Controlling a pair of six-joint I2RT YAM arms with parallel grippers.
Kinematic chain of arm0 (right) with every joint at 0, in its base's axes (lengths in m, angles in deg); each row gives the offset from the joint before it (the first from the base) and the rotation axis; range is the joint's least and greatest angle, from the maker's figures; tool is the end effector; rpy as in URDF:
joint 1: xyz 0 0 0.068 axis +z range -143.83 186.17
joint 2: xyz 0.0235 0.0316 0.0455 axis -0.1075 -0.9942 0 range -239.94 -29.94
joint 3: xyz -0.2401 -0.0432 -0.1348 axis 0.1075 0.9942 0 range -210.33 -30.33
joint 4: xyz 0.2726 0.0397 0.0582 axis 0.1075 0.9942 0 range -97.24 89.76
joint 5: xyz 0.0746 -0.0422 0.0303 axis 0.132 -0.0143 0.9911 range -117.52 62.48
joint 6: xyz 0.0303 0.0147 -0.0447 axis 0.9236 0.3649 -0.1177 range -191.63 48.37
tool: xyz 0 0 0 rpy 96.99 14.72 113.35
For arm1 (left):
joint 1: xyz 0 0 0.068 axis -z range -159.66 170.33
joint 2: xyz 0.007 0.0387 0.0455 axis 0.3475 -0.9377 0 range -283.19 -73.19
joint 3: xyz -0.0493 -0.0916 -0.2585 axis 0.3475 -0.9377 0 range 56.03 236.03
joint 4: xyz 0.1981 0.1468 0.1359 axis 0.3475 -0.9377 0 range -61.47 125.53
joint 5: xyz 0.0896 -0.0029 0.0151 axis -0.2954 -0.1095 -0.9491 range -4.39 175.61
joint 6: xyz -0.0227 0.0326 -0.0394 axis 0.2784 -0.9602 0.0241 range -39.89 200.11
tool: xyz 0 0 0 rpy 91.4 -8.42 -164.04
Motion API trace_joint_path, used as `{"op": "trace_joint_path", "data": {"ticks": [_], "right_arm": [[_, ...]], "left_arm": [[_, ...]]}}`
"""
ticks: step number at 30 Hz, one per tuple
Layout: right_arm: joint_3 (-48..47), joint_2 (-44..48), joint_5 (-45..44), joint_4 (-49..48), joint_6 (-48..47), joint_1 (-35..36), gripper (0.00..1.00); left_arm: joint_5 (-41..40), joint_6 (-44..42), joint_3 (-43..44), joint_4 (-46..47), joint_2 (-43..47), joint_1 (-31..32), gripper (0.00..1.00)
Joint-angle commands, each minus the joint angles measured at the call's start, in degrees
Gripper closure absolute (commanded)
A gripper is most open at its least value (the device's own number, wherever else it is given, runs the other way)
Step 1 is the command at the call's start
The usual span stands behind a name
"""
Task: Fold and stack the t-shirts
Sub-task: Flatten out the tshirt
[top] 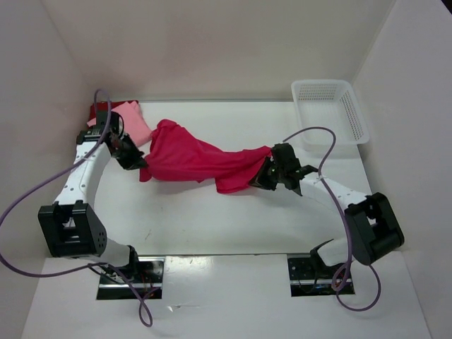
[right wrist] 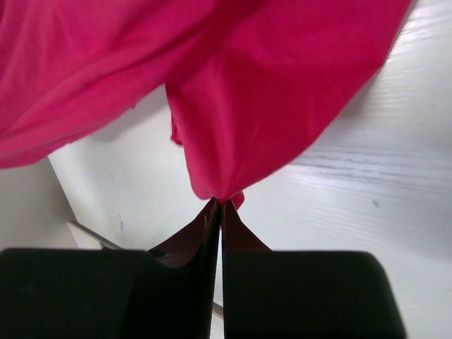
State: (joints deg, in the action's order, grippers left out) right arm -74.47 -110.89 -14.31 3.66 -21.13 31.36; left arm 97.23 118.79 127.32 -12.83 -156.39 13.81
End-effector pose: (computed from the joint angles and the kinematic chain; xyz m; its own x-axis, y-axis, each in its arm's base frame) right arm 0.2693 0.1365 0.1862 -0.8529 0.4290 -0.2975 0.1645 0.7616 0.6268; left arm 0.3152 0.0283 0.2883 -0.6659 -0.6923 -0.2780 -0.5485 0.7069 -0.4466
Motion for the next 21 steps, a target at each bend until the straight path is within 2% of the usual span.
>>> {"op": "trace_joint_path", "data": {"ticks": [1,2,3,4,6,11,15,16,20,21], "right_arm": [[-0.07,0.01,-1.7,1.5,-3.12,-1.2,0.95],[-0.07,-0.61,-0.92,0.8,-3.13,-1.2,0.95],[-0.07,-1.49,-0.12,0.27,-3.65,-1.2,0.95],[-0.07,-3.32,0.41,0.27,-3.65,-1.2,0.95],[-0.68,-4.74,1.2,-0.26,-4.88,-1.2,0.95],[-1.83,-5.98,1.73,-0.26,-5.41,-1.72,0.95],[-2.35,-5.98,1.2,0.27,-6.03,-2.34,0.95],[-2.35,-5.98,1.2,0.27,-6.03,-2.34,0.95],[-2.88,-5.98,1.2,0.27,-6.03,-2.34,0.95],[-2.88,-5.98,1.2,0.27,-6.03,-2.34,0.95]], "left_arm": [[-5.64,-3.17,4.91,-12.29,-2.75,2.74,0.81],[-5.64,-3.69,4.91,-11.24,-3.72,2.74,0.53],[-4.86,-4.3,5.52,-8.45,-5.9,2.75,0.38],[-4.85,-4.31,6.49,-7.2,-7.4,1.79,0.27],[-4.85,-4.31,7.11,-3.52,-11.96,0.37,0.15],[-5.11,-5.01,7.82,3.26,-21.02,-0.86,0.15],[-8.09,-5.63,3.87,7.22,-21.57,-0.24,0.15],[-11.06,-6.15,3.25,8.01,-21.57,-0.24,0.18],[-12.67,-6.68,3.24,10.46,-26.82,-0.24,0.47],[-13.37,-6.68,3.24,11.17,-27.36,0.37,0.71]]}}
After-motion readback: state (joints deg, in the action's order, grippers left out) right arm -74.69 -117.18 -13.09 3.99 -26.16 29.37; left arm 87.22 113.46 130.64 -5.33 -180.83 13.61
